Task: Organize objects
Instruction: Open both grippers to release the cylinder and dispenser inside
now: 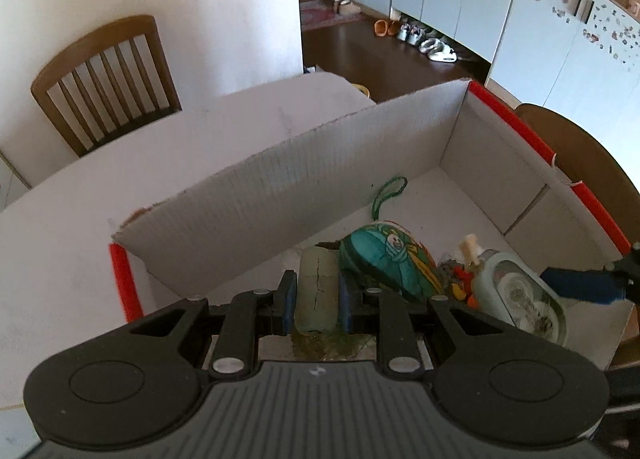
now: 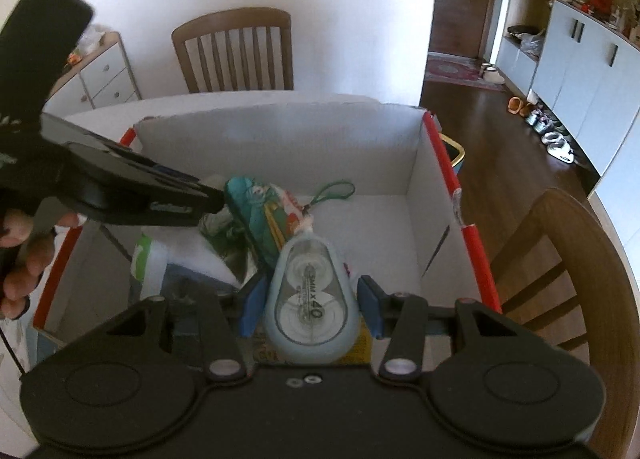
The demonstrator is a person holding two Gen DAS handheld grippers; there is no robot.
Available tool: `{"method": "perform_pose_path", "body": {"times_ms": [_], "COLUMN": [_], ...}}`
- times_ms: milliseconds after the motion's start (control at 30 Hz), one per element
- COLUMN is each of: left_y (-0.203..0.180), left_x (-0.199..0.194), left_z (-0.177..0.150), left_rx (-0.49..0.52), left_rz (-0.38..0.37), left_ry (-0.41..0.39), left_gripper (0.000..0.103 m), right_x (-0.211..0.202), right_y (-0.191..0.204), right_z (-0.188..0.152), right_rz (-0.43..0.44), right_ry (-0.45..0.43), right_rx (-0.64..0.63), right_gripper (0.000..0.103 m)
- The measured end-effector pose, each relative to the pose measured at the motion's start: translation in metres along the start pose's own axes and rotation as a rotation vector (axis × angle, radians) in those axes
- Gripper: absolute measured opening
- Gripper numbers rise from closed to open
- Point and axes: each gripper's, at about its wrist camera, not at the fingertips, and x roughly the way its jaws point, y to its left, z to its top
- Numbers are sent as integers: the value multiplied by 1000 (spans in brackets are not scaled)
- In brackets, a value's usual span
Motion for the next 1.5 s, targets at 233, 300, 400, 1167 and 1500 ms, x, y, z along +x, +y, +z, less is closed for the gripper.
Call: {"method": "perform_pose_path", "body": {"times_ms": [233,300,400,1167,1500], "left_y": [4,7,11,25,28], "left_x": [11,12,12,-69,-116], "left_z": [-4,-5,-6,-25,-45], "left_rx": [-19,-32,-56,-117,-123], "left_rz": [-15,-24,-38,-100,-130], "left_ry": [31,35,40,-103,-181], "left_gripper": [22,22,22,31,31], "right_x": [3,4,3,-46,-76], "right_y": [3,2,-1,3,17], "right_z": [-5,-6,-6,5,1], "right_rz": [2,1,4,13,28], "right_ry": [-1,0,-5,-103,-160], "right_rx": [-27,-18,-6,64,94], "right_gripper": [50,51,53,54,57]}}
